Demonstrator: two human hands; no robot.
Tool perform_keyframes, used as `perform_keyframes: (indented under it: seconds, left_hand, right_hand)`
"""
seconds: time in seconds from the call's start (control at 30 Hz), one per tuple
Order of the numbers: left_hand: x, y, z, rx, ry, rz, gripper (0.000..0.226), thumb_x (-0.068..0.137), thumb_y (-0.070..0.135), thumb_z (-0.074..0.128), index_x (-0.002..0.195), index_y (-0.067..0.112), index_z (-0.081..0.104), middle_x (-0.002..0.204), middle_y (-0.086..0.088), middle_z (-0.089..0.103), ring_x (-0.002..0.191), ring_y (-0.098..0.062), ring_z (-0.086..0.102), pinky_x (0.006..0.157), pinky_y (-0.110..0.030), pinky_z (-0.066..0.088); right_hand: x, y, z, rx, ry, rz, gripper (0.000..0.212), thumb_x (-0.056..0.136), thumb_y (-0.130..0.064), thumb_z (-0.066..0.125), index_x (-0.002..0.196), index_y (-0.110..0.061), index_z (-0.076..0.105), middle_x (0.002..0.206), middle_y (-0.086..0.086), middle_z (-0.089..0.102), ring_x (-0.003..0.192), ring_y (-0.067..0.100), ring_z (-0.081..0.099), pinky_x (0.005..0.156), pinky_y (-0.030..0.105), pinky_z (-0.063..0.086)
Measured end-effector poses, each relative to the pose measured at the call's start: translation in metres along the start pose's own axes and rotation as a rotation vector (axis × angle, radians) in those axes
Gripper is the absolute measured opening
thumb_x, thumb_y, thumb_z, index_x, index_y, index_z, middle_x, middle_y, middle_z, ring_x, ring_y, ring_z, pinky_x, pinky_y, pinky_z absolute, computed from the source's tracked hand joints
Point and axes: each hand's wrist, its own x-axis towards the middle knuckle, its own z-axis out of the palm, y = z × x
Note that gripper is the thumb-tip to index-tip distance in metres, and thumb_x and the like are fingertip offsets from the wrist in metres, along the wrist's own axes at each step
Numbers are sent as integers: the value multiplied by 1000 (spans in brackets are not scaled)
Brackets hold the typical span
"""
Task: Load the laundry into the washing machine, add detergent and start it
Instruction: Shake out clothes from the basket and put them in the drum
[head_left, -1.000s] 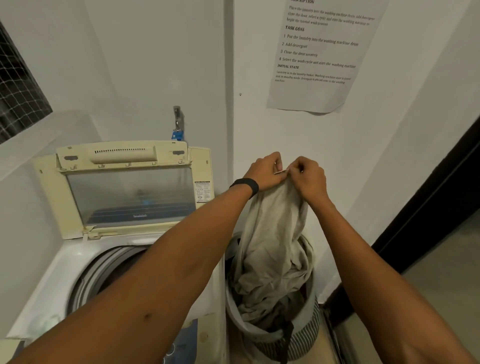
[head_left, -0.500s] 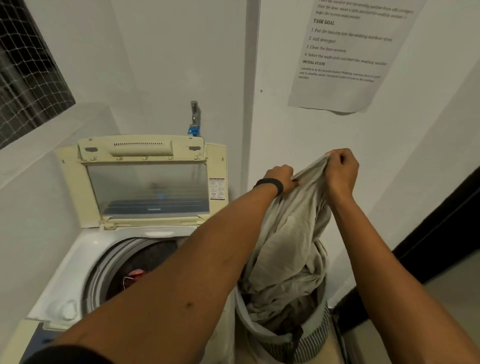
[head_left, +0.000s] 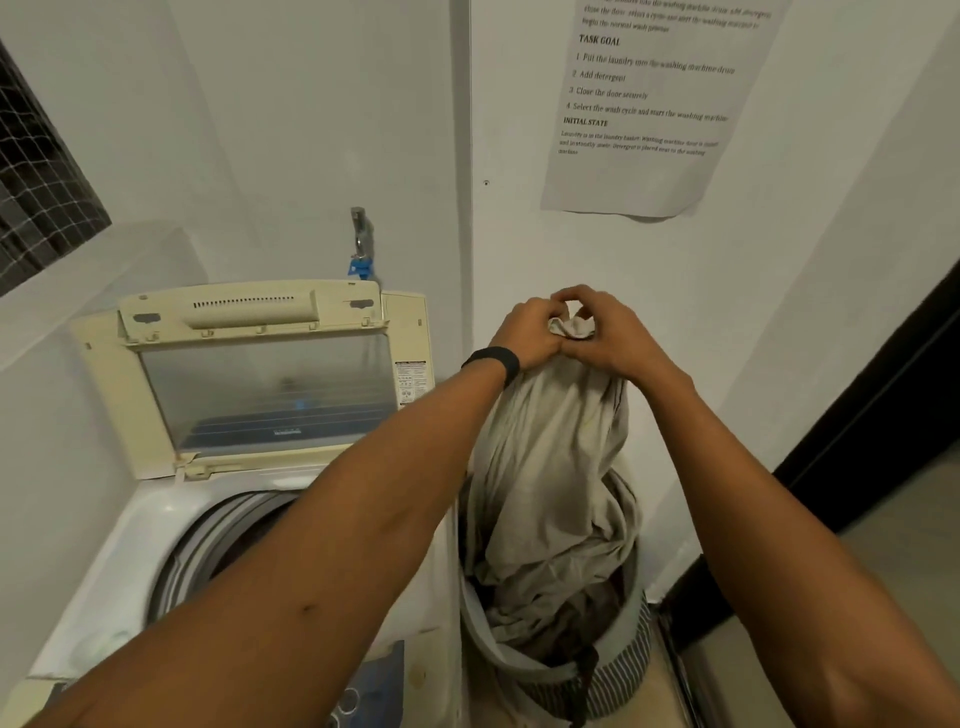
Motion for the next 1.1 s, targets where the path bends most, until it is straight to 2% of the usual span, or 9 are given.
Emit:
perform_keyframes:
  seconds: [0.2, 0.37, 0.47, 0.57, 0.63, 0.73, 0.8, 0.97, 1.1]
  left_hand:
    - [-20, -39, -8, 11, 17, 7, 24, 96, 30, 71, 84, 9, 67, 80, -7, 68, 77, -25, 61, 68, -34, 43]
    - [-24, -45, -9, 73, 73, -55, 22, 100, 30, 66, 83, 17, 61, 85, -2, 63, 82, -22, 58, 71, -32, 39]
    - [-23, -36, -11, -23, 89, -69, 33, 101, 31, 66, 73, 14, 62, 65, 0, 58, 63, -21, 50, 64, -30, 34]
    - [-20, -10, -10, -45, 40, 3, 34, 101, 33, 65, 82, 5, 70, 72, -5, 62, 68, -22, 55, 64, -32, 39]
    - [-15, 4, -11, -30, 12, 55, 26, 101, 28, 63, 83, 11, 70, 80, -2, 60, 75, -21, 58, 68, -32, 41]
    - [-15, 10, -10, -28, 14, 119, 25, 98, 25, 67, 76, 14, 67, 79, -2, 59, 72, -17, 54, 68, -31, 40]
    - [-20, 4, -12, -38, 65, 159, 27, 95, 30, 68, 75, 12, 66, 73, -3, 60, 67, -15, 50, 65, -30, 38]
    - [-33, 5, -12, -86, 108, 183, 20, 95, 41, 71, 97, 21, 69, 72, 7, 58, 63, -8, 49, 63, -22, 40]
    - [-39, -24, -5, 120, -24, 83, 13, 101, 18, 62, 103, 15, 74, 85, 2, 73, 74, -13, 64, 82, -35, 56]
  right_hand:
    - [0, 3, -44, -21, 170, 111, 6, 82, -24, 75, 86, -28, 78, 87, -7, 75, 91, 17, 69, 78, 36, 55]
    - [-10, -1, -43, 285, 670, 246, 16, 85, -32, 60, 84, -17, 66, 79, -5, 65, 79, 17, 61, 70, 28, 42]
    - [-18, 8, -26, 130, 511, 196, 21, 80, -38, 61, 94, -22, 62, 96, 1, 60, 94, 23, 56, 78, 30, 39]
    - [-18, 8, -10, 5, 144, -8, 87, 68, -31, 76, 148, -35, 43, 145, 7, 44, 134, 25, 43, 105, 35, 39]
    - [-18, -3, 2, 116, -10, -64, 102, 73, -18, 79, 159, -32, 26, 141, -1, 49, 127, 15, 51, 99, 22, 42]
    - [-16, -3, 10, 131, 64, 17, 62, 87, -10, 68, 144, -26, 51, 117, -2, 65, 101, 16, 62, 80, 16, 44]
    - [-15, 3, 5, 30, 119, 30, 25, 88, -12, 62, 107, -25, 70, 96, -3, 71, 92, 22, 64, 72, 27, 45]
    - [-20, 3, 5, 151, 277, 93, 24, 80, -15, 46, 84, -18, 70, 75, -3, 66, 74, 20, 60, 64, 31, 41]
    - [-21, 3, -4, 396, 475, 215, 25, 78, -9, 39, 79, -13, 64, 75, -1, 62, 73, 17, 56, 66, 30, 41]
